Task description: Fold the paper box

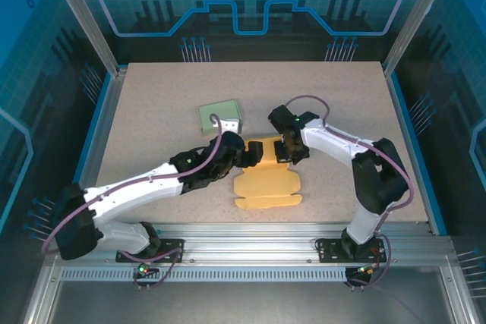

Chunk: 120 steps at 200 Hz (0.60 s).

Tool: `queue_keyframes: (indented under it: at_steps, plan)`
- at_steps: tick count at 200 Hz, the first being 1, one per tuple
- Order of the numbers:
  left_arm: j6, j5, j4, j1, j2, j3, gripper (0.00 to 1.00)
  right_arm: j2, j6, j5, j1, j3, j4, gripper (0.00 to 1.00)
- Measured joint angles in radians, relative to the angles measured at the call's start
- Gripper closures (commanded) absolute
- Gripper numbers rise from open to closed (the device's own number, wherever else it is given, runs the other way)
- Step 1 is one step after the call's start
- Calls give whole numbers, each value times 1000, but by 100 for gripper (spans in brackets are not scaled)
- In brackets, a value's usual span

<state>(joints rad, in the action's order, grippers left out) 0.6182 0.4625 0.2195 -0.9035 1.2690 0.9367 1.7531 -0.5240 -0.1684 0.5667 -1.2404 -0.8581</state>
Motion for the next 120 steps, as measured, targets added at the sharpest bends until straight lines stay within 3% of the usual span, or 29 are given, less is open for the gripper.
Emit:
queue_keyframes:
  at_steps: [63, 120]
  plan:
    - [5, -73, -8, 136, -167, -129, 7, 185, 93, -43, 0, -188, -215, 94]
    - [8, -112, -23, 161, -182, -178, 6, 431, 130, -203, 8, -460, -396, 98]
